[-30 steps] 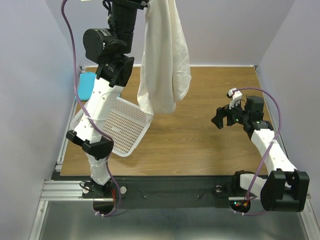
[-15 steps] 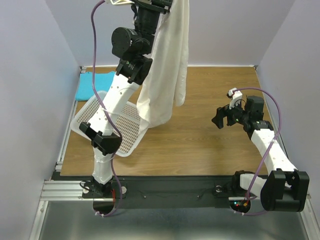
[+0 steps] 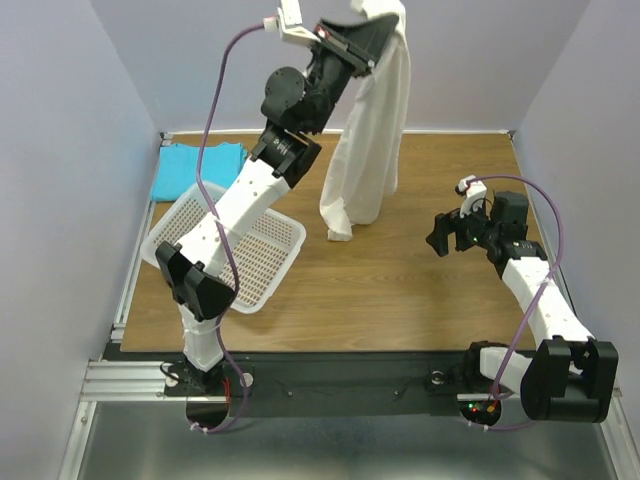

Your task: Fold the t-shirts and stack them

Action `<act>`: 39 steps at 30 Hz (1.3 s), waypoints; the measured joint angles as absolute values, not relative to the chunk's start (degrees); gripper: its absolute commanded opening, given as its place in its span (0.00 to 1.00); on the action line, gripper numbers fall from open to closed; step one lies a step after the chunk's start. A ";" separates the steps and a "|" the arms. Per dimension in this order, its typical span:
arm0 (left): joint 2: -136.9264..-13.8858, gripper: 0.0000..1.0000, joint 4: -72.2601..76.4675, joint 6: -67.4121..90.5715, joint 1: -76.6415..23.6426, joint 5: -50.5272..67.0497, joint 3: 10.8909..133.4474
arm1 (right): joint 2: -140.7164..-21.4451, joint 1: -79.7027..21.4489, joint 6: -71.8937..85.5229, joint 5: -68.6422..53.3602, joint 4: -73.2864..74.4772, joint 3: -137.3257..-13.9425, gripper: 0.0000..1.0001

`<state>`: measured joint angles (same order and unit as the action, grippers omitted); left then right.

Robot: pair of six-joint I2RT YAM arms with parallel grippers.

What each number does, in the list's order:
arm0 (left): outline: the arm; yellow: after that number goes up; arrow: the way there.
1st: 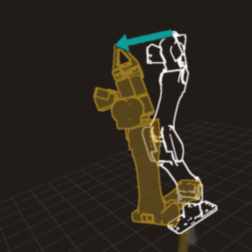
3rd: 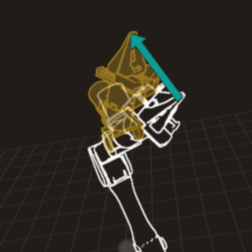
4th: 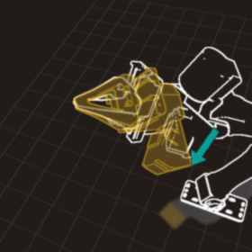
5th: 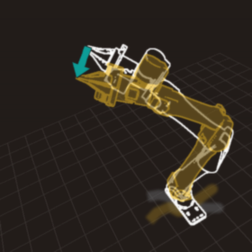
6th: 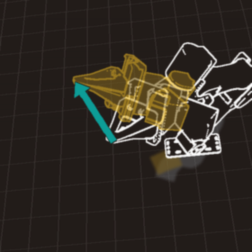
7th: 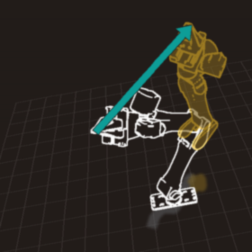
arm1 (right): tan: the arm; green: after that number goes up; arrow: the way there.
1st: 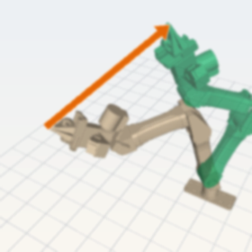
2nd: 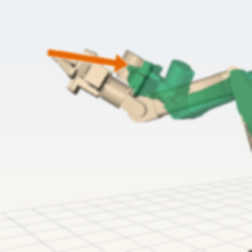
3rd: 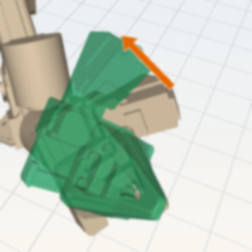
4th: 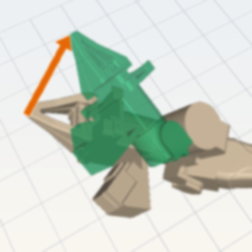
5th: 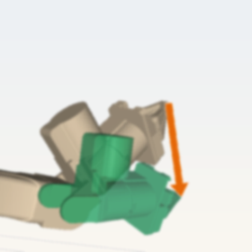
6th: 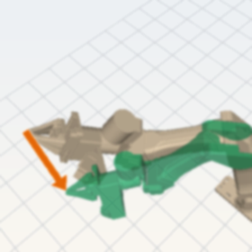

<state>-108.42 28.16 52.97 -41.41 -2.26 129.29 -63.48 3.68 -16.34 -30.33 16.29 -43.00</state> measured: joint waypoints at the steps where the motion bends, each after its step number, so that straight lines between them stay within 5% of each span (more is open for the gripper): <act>1: -106.96 0.00 26.76 52.18 -41.43 -1.93 125.12 | -63.48 3.77 -16.36 -30.13 16.27 -43.00 1.00; 9: -99.46 0.07 18.13 42.98 -41.54 -1.89 99.39 | -63.42 3.92 -17.02 -29.26 16.29 -43.00 1.00; 16: -98.48 0.59 7.11 30.41 -41.17 -8.86 88.29 | -63.29 4.12 -19.94 -33.28 18.39 -43.66 1.00; 23: -88.20 0.81 1.98 18.41 -40.99 -17.45 75.90 | -72.64 0.67 -24.56 -42.78 31.03 -58.37 1.00; 31: -59.66 0.85 5.23 8.91 -40.73 -28.08 66.83 | -86.46 -23.40 -25.19 -43.94 38.00 -77.76 1.00; 39: -32.77 0.87 1.69 13.30 -40.64 -37.21 51.31 | -116.03 -37.47 -19.27 -35.05 40.88 -111.68 0.99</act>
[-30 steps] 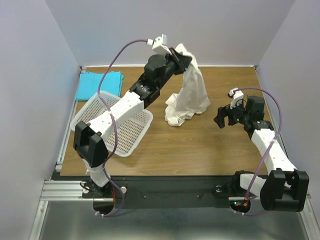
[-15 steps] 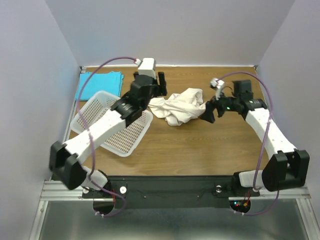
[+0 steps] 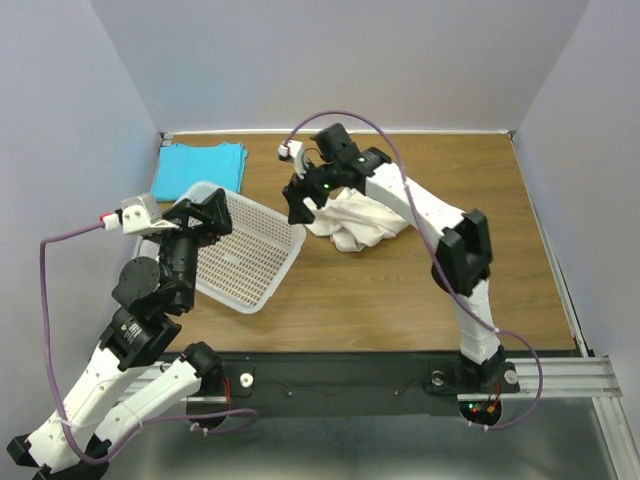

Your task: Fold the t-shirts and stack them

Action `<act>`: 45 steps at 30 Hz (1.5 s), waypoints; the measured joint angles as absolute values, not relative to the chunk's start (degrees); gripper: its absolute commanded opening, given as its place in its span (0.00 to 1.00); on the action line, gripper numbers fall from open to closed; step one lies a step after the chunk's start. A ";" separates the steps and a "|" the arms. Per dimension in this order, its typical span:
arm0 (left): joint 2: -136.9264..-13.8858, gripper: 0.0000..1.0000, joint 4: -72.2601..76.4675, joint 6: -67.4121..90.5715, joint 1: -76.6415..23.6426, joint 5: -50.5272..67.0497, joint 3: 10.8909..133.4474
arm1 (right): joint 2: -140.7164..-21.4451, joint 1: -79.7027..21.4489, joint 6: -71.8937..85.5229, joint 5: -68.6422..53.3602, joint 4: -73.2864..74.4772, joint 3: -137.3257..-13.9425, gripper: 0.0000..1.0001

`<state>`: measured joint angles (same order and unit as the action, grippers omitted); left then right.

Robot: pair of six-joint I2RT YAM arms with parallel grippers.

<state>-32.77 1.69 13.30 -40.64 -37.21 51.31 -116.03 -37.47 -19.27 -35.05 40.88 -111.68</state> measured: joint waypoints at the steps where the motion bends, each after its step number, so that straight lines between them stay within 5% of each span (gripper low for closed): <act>1: -30.94 0.87 0.84 14.17 -40.62 -37.91 50.37 | -119.70 -38.35 -18.59 -33.80 41.04 -115.57 0.99; 10: -24.18 0.87 -5.56 16.86 -40.64 -41.17 47.44 | -135.98 -43.22 -15.94 -23.24 41.63 -129.47 0.97; 16: -24.27 0.87 -7.49 17.52 -40.64 -40.97 47.44 | -138.52 -44.86 -14.31 -21.04 41.52 -130.72 0.82; 26: -23.75 0.87 -9.67 19.29 -40.64 -40.99 47.48 | -141.18 -45.84 -10.76 -21.15 41.10 -132.70 0.01; 36: -22.09 0.87 -10.20 20.73 -40.64 -40.97 47.97 | -138.41 -45.78 -8.75 -27.11 41.17 -129.54 0.01; 45: -19.00 0.86 -7.94 20.03 -40.64 -39.33 49.56 | -117.73 -43.03 -9.89 -28.47 43.00 -122.32 0.01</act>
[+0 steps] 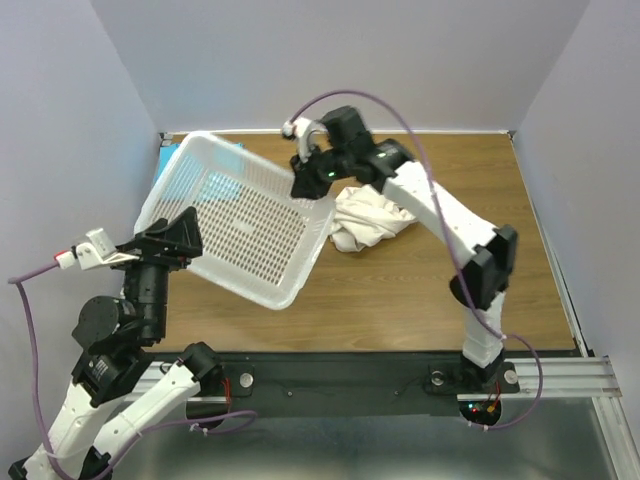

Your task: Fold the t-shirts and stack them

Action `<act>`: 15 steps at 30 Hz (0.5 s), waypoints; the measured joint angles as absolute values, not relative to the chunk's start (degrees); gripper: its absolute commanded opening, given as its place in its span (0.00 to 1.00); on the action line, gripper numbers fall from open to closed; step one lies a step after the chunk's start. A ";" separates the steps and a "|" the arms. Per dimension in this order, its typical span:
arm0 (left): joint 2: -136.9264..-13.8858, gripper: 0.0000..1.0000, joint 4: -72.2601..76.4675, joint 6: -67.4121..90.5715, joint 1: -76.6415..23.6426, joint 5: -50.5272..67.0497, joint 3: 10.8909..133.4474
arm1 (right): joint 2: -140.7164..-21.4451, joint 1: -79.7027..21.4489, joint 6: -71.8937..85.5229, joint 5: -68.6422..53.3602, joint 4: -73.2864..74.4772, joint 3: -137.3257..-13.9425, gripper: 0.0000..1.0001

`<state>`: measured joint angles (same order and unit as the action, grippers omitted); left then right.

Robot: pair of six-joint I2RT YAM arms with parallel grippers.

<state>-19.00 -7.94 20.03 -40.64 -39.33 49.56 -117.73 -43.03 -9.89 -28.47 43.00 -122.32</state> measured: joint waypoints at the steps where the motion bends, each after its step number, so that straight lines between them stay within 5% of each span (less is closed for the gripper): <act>1: -18.31 0.87 -7.09 19.88 -40.64 -38.96 49.63 | -115.33 -42.26 -10.28 -28.38 42.50 -121.16 0.01; 6: -16.16 0.87 -4.08 19.03 -40.64 -38.20 49.67 | -100.55 -32.29 -12.14 -27.53 41.54 -112.95 0.01; 15: -16.36 0.87 -0.56 18.46 -40.64 -37.30 48.23 | -84.88 0.27 -16.73 -15.90 41.25 -92.99 0.01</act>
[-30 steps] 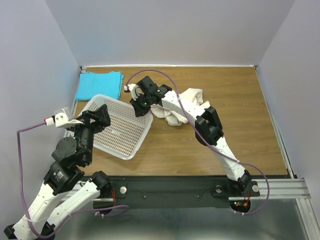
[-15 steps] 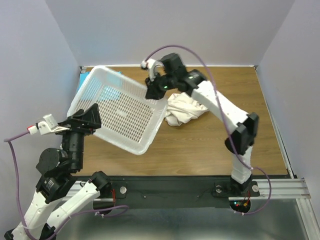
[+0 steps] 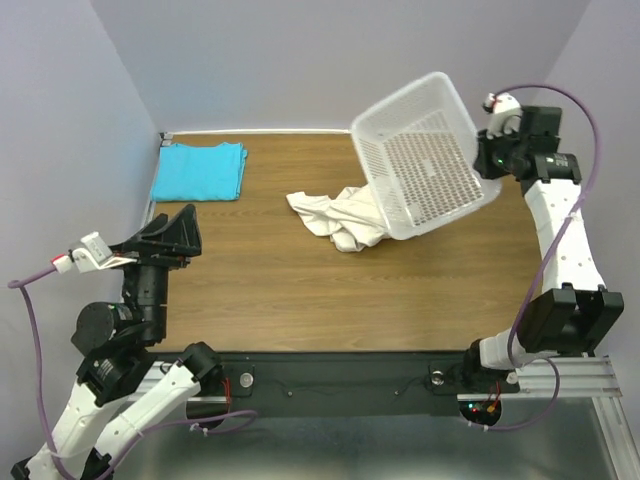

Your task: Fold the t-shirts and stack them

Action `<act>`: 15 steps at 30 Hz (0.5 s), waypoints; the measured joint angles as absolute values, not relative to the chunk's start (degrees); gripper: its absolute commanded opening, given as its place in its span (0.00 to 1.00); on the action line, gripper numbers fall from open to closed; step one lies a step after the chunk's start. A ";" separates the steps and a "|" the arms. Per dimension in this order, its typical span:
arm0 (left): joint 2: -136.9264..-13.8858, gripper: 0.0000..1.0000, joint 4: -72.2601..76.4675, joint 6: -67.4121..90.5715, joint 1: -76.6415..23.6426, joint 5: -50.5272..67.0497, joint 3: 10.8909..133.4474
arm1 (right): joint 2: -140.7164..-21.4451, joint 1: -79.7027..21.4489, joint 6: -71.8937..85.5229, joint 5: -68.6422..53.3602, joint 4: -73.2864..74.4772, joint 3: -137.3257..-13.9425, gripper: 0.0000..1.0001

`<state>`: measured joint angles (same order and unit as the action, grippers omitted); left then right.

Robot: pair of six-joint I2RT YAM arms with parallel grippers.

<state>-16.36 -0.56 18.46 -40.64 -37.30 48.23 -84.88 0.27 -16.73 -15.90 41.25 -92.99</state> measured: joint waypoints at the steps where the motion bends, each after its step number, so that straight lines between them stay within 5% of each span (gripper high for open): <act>1: -16.60 0.87 -0.25 18.46 -40.64 -37.08 47.70 | -84.40 3.55 -17.32 -14.81 41.85 -91.55 0.01; 8: -19.90 0.87 2.42 18.48 -40.64 -34.87 43.81 | -84.16 21.10 -21.98 -12.67 42.92 -86.46 0.01; 15: -21.76 0.87 3.95 19.05 -40.64 -32.58 41.43 | -89.67 24.03 -25.71 -12.01 42.39 -86.39 0.01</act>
<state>-21.76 3.95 19.05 -40.64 -32.58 41.43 -89.67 24.03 -25.71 -12.01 42.39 -86.39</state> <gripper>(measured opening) 0.869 0.213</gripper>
